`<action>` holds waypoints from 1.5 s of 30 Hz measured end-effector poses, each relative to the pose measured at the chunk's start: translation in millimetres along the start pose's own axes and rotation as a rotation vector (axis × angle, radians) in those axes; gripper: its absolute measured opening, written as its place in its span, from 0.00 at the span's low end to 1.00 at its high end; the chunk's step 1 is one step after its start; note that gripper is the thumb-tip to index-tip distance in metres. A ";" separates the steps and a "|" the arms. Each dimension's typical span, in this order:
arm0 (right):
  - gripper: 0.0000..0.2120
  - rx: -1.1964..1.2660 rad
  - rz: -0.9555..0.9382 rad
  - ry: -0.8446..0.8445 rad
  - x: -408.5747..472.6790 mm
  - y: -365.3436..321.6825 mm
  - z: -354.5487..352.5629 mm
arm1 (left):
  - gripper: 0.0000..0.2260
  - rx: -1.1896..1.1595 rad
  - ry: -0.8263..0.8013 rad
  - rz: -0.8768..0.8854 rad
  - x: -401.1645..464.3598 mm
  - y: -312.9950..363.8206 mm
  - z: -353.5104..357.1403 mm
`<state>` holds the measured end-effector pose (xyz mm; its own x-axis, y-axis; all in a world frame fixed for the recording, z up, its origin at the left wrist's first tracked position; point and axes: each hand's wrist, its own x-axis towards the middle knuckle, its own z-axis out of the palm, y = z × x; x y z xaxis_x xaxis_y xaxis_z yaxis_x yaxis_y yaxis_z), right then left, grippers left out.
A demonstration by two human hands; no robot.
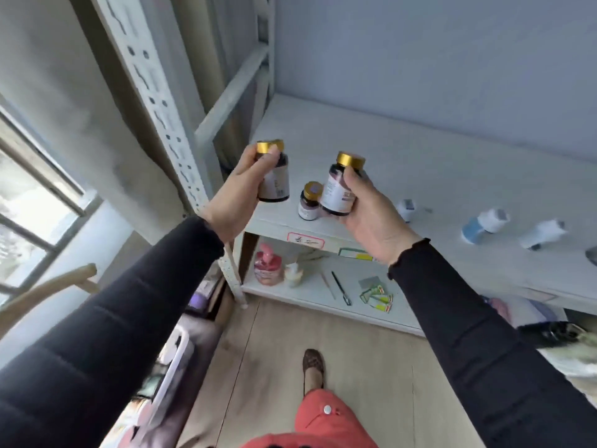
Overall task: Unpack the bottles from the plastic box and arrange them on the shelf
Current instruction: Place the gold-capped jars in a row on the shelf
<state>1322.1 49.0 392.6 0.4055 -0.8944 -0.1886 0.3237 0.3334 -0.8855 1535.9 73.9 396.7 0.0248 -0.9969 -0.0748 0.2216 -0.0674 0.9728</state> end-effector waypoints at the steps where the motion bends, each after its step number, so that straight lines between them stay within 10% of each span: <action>1: 0.09 -0.063 -0.022 0.026 13.9 -9.5 -16.3 | 0.08 0.040 0.011 0.002 20.6 -0.4 8.6; 18: 0.13 -0.577 0.082 0.176 154.6 -27.4 -127.7 | 0.20 0.755 0.136 -0.210 176.0 -68.1 37.9; 33: 0.18 -0.947 -0.029 0.087 212.5 -28.3 -129.9 | 0.31 1.150 -0.133 -0.269 184.7 -56.0 51.6; 45: 0.25 -1.410 -0.064 0.033 253.7 -25.2 -86.2 | 0.14 1.481 -0.018 -0.187 170.4 -37.5 0.8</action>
<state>1343.2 -212.0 330.5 0.3969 -0.9094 -0.1245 -0.7819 -0.2640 -0.5648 1531.0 -93.5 347.6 0.0947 -0.9689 -0.2287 -0.9452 -0.1596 0.2848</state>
